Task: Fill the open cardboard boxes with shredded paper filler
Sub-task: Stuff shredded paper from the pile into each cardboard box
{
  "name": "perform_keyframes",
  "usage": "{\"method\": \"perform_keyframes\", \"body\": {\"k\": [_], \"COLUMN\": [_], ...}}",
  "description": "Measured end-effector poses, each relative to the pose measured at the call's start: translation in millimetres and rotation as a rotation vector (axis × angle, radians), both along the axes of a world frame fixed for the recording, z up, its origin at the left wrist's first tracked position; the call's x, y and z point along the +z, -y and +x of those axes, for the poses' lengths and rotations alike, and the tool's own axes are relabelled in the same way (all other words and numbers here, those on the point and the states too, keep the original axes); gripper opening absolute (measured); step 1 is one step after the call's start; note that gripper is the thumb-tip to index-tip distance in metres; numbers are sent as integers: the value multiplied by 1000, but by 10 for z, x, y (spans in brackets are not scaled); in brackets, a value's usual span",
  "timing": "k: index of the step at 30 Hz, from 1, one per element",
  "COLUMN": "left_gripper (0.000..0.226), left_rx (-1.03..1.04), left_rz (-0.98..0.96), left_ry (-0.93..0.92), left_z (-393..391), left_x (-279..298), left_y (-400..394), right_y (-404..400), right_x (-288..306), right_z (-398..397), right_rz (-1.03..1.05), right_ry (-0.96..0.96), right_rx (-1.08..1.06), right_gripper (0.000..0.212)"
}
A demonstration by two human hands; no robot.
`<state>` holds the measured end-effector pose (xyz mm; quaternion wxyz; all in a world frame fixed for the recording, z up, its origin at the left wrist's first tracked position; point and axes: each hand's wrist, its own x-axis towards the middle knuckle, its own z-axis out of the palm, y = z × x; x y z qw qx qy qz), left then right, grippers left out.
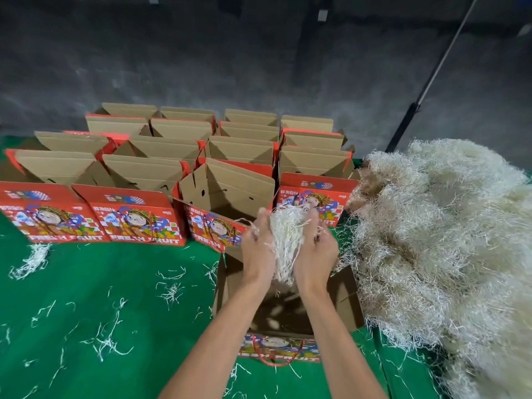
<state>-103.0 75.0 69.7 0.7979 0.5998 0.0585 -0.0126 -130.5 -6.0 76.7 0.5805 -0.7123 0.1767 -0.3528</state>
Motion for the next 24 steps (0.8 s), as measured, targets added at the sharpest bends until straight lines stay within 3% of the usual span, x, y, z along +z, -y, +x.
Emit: {"method": "perform_keyframes", "body": {"k": [3, 5, 7, 10, 13, 15, 18, 20, 22, 24], "left_gripper": [35, 54, 72, 46, 65, 35, 47, 47, 83, 89], "left_rx": [22, 66, 0, -37, 109, 46, -15, 83, 132, 80], "left_rz": [76, 22, 71, 106, 95, 191, 281, 187, 166, 269], "left_ry": [-49, -127, -74, 28, -121, -16, 32, -21, -93, -55], "left_z": [45, 112, 7, -33, 153, 64, -42, 128, 251, 156], "left_x": [-24, -24, -7, 0, -37, -13, 33, -7, -36, -24], "left_y": [-139, -191, -123, -149, -347, -325, -279, -435, -517, -427], "right_y": [201, 254, 134, 142, 389, 329, 262, 429, 554, 478], "right_x": [-69, -83, -95, -94, -84, -90, -76, -65, -62, -72], "right_z": [8, 27, 15, -15, -8, 6, 3, -26, -23, 14], "right_rz": [-10, -23, -72, -73, 104, 76, 37, 129, 207, 141], "right_ry": [-30, -24, -37, -54, -43, -47, -58, -35, -19, -32], "right_rx": [7, -54, -68, -16, -45, -42, 21, -7, -47, -53], "right_gripper": [55, 56, 53, 52, 48, 46, 42, 42, 46, 45]}}
